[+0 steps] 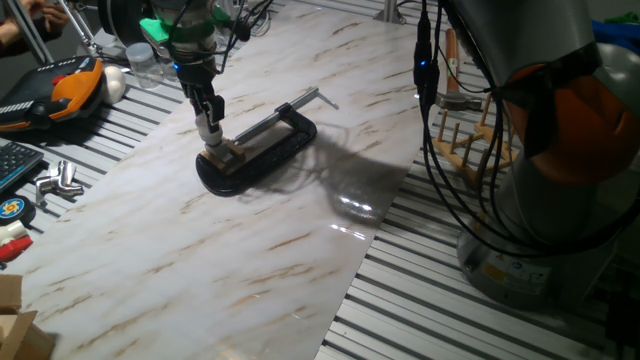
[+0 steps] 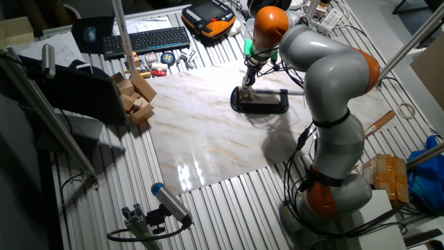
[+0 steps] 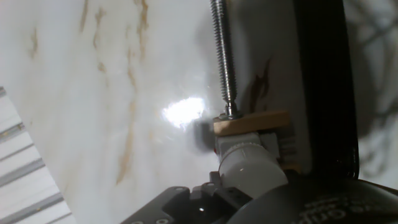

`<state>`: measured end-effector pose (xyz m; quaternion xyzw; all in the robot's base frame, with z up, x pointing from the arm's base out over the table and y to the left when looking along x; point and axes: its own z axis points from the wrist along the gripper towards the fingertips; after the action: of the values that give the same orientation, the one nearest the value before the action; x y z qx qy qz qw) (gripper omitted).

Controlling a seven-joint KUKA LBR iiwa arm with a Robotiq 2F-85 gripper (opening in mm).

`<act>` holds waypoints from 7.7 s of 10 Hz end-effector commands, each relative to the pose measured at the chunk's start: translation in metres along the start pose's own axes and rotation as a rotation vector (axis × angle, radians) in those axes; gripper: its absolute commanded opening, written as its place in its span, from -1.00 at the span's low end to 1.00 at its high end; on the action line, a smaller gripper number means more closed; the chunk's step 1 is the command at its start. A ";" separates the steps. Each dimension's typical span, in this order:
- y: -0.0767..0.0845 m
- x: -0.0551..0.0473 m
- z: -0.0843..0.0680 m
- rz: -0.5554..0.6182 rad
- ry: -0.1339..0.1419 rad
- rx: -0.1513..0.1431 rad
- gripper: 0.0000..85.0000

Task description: Take out the light bulb by rotating it

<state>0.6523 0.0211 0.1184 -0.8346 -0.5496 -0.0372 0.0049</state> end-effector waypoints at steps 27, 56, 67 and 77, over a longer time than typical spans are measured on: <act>-0.002 0.000 -0.002 -0.482 0.030 -0.022 -1.00; -0.003 0.000 -0.009 -1.074 -0.048 0.055 -1.00; -0.004 0.000 -0.011 -1.314 -0.082 0.072 -1.00; -0.006 0.001 -0.008 -1.488 -0.060 0.038 -1.00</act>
<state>0.6470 0.0247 0.1261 -0.2422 -0.9700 0.0020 -0.0221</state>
